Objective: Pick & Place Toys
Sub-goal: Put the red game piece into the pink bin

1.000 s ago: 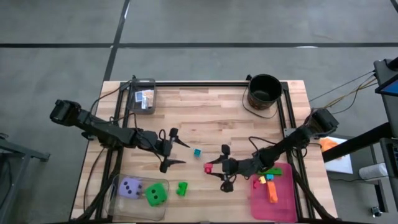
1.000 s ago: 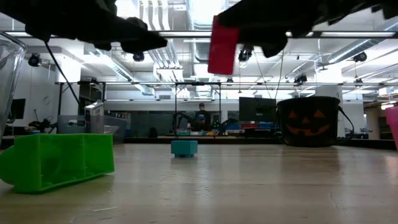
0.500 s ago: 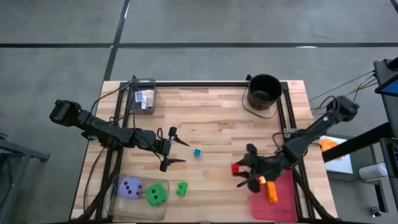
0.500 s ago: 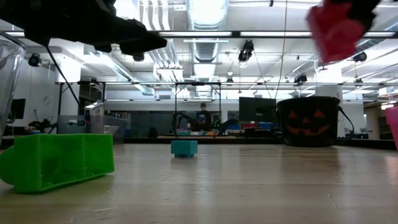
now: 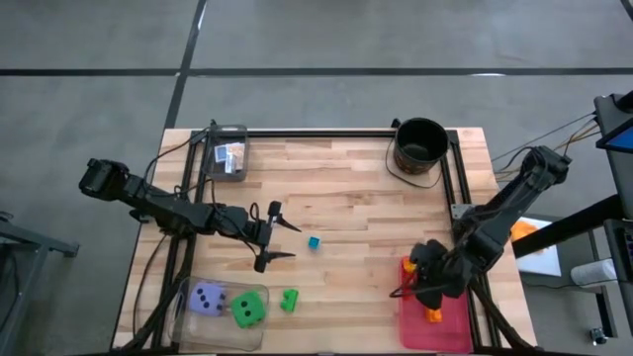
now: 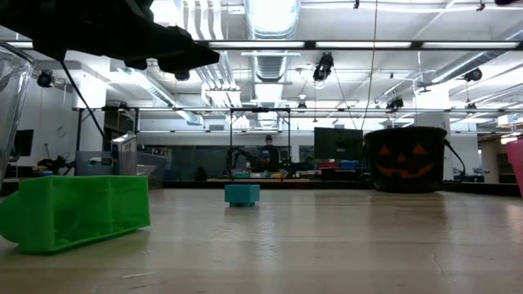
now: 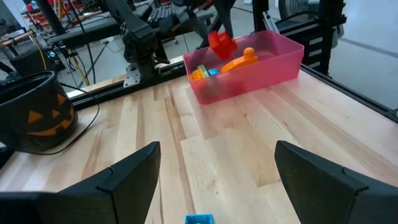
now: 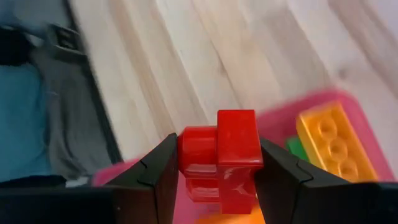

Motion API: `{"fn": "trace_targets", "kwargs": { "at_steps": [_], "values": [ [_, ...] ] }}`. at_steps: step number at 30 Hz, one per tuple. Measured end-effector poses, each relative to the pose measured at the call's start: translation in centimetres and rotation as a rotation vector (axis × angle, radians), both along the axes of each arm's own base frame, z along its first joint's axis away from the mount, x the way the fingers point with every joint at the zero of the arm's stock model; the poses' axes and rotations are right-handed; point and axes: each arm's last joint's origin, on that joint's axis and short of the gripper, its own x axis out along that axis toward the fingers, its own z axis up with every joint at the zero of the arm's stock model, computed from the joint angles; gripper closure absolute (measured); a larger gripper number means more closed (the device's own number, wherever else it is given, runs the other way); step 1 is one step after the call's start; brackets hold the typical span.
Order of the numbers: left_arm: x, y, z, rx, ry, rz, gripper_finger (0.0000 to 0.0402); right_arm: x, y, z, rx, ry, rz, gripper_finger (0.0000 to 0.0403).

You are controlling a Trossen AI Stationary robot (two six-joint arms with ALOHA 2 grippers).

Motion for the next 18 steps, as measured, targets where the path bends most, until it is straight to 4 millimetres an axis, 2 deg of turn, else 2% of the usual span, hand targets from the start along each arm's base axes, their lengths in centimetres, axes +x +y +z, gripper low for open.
{"fn": "trace_targets", "kwargs": {
  "at_steps": [4, 12, 14, 18],
  "values": [
    [0.0, 0.0, -0.1, 0.0, 0.003, 0.0, 0.0085, 0.1, 0.9, -1.4, 0.017, 0.149, -0.016, 0.0242],
    [0.0, 0.0, -0.1, 0.002, 0.002, 0.007, 0.0085, 0.8, 2.6, -5.3, 0.011, 0.461, -0.01, 0.0241],
    [0.0, 0.0, -0.1, 0.002, 0.002, 0.007, 0.0085, 1.0, 2.9, -5.7, 0.011, 0.493, -0.019, 0.0216],
    [0.0, 0.1, -0.1, 0.002, 0.001, 0.008, 0.0085, 1.4, 3.4, -5.4, -0.026, 0.533, -0.031, 0.0135]
  ]
}}
